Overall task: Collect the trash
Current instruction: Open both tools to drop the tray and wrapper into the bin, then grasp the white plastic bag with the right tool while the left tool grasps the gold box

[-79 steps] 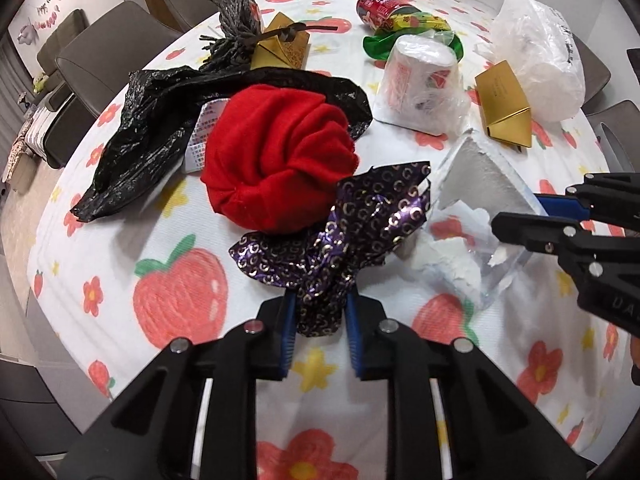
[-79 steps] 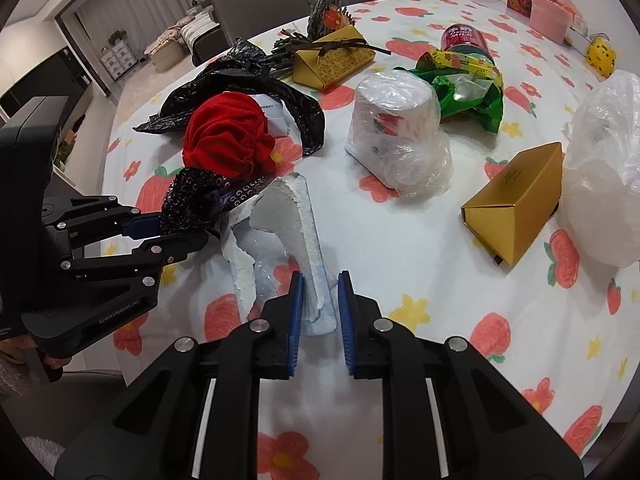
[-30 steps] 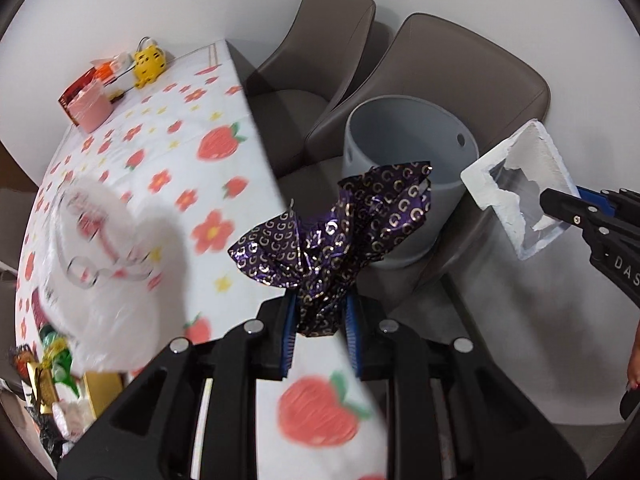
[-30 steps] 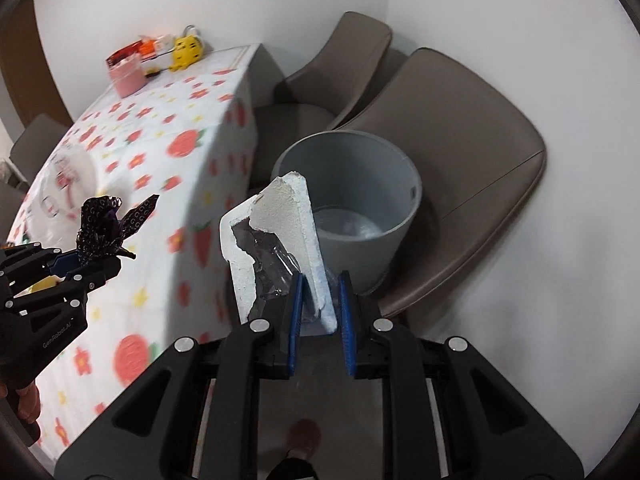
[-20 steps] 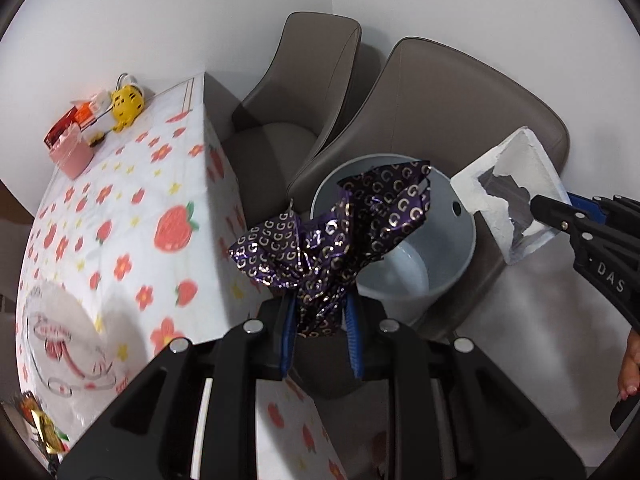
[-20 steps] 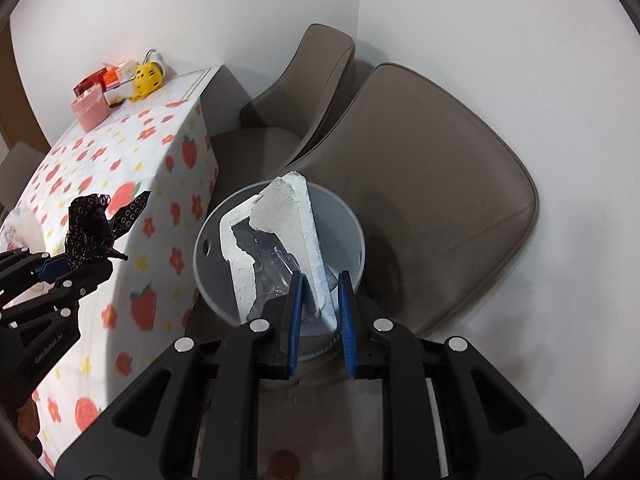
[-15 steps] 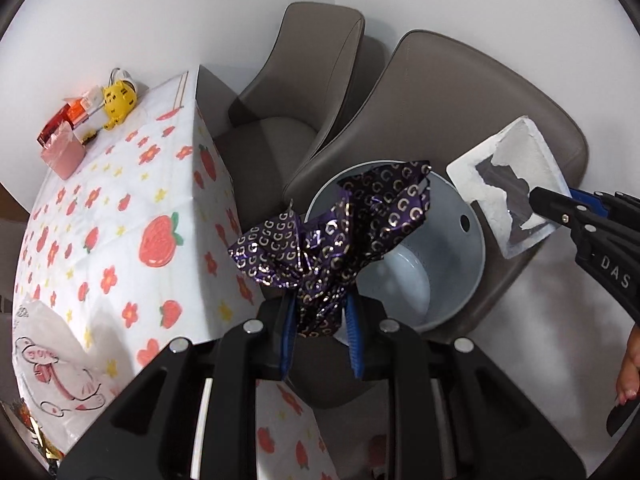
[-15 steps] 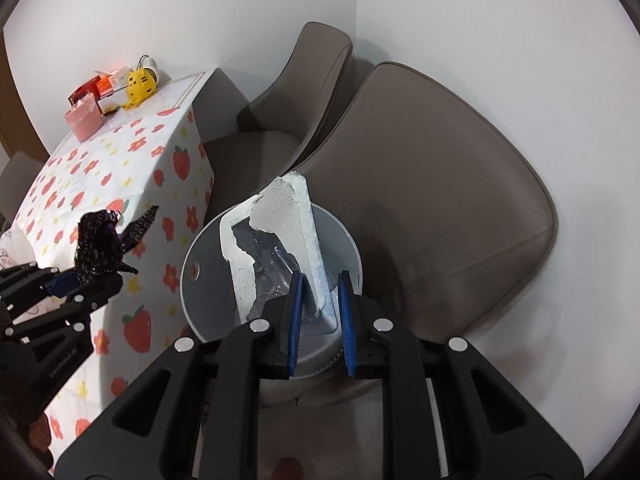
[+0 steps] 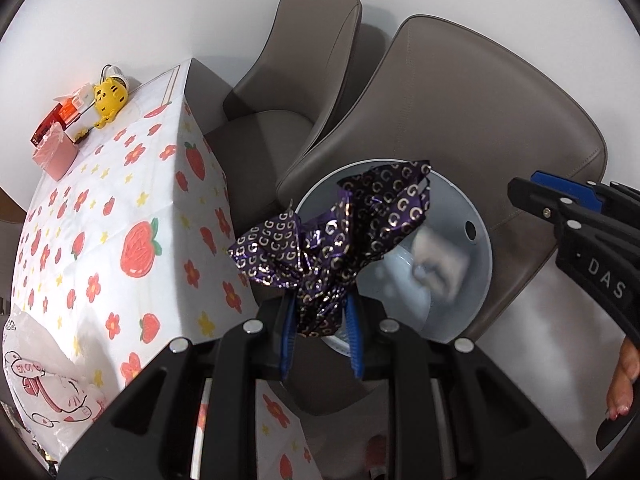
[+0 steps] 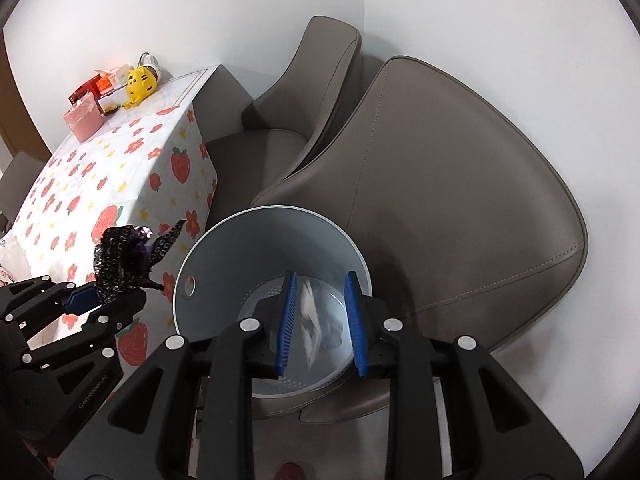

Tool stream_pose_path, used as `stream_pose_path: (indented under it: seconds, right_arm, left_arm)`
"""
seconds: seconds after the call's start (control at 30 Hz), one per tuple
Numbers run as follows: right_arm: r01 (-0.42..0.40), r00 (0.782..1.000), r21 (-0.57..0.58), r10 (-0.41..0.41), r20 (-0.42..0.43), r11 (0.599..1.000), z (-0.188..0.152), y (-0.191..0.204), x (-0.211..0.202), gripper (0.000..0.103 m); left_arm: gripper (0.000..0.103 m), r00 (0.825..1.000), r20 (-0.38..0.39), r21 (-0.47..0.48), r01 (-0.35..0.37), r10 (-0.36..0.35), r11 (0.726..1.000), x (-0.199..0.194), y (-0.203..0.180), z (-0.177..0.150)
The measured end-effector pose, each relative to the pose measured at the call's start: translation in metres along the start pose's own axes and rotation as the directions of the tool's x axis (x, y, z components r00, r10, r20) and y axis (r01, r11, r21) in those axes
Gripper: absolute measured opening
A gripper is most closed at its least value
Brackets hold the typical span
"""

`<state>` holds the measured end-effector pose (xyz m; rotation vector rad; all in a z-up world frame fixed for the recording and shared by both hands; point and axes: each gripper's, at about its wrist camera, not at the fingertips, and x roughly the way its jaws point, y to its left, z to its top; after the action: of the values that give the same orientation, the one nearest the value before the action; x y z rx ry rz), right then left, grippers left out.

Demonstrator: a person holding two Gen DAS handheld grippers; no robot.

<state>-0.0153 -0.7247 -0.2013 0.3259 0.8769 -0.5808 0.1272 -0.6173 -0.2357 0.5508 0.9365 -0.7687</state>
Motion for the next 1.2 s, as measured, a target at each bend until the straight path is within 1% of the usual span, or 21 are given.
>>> stream_pose_path:
  seconds: [0.1,0.17,0.2,0.23,0.27,0.3,0.33,0.37,0.6,0.8,0.9,1.03,1.1,1.2]
  right_arm:
    - [0.004,1.0,-0.005,-0.004,0.0,1.0,0.0,0.0,-0.001,0.023]
    - [0.007,1.0,-0.001,-0.007,0.004,1.0,-0.001,-0.001,-0.003,0.024]
    - [0.009,1.0,0.001,-0.009,0.006,1.0,-0.002,-0.001,-0.004,0.026]
    - [0.013,1.0,0.002,-0.013,0.009,1.0,-0.003,-0.002,-0.006,0.027]
    - [0.016,1.0,0.002,-0.016,0.011,1.0,-0.003,-0.002,-0.007,0.028]
    - [0.02,1.0,0.003,-0.02,0.011,1.0,-0.004,-0.002,-0.008,0.028]
    - [0.023,1.0,0.004,-0.023,0.013,1.0,-0.005,-0.003,-0.009,0.028]
    - [0.026,1.0,0.005,-0.026,0.013,1.0,-0.006,-0.003,-0.01,0.028]
    - [0.037,0.999,-0.002,-0.037,0.02,0.999,-0.013,0.0,-0.02,0.028]
    - [0.016,1.0,-0.027,-0.016,0.025,0.999,-0.021,0.017,-0.033,0.028]
    - [-0.012,1.0,-0.057,0.014,0.026,0.998,-0.026,0.038,-0.041,0.028]
    - [-0.061,0.998,-0.109,0.064,0.029,0.992,-0.033,0.075,-0.054,0.028]
    - [-0.094,0.995,-0.138,0.098,0.029,0.986,-0.037,0.098,-0.061,0.028]
    - [-0.152,0.987,-0.196,0.16,0.027,0.969,-0.045,0.141,-0.073,0.028]
  left_arm:
    - [0.023,1.0,-0.004,0.004,0.007,-0.007,1.0,0.003,-0.002,0.001]
    - [0.025,1.0,-0.001,0.011,0.021,-0.021,1.0,0.005,-0.003,0.002]
    - [0.026,1.0,0.001,0.017,0.025,-0.025,1.0,0.005,-0.005,0.002]
    - [0.036,1.0,-0.002,0.025,0.027,-0.027,0.999,0.006,-0.007,0.003]
    - [0.053,1.0,0.0,0.028,0.029,-0.029,0.999,0.007,-0.008,0.004]
    - [0.061,1.0,0.006,0.029,0.026,-0.026,0.999,0.006,-0.009,0.005]
    - [0.072,1.0,0.018,0.032,0.023,-0.024,0.999,0.005,-0.01,0.006]
    - [0.074,0.999,0.026,0.035,0.024,-0.025,0.999,0.004,-0.012,0.006]
    - [0.074,0.999,0.029,0.038,0.032,-0.033,0.999,-0.005,-0.014,0.004]
    - [0.074,0.999,0.037,0.01,0.026,-0.027,1.0,-0.022,0.004,-0.012]
    - [0.074,0.999,0.049,-0.016,0.002,-0.001,1.0,-0.037,0.021,-0.027]
    - [0.074,0.998,0.056,-0.072,-0.025,0.029,0.997,-0.063,0.059,-0.057]
    - [0.074,0.997,0.06,-0.1,-0.048,0.055,0.994,-0.078,0.08,-0.075]
    - [0.074,0.991,0.062,-0.16,-0.106,0.117,0.981,-0.105,0.119,-0.109]
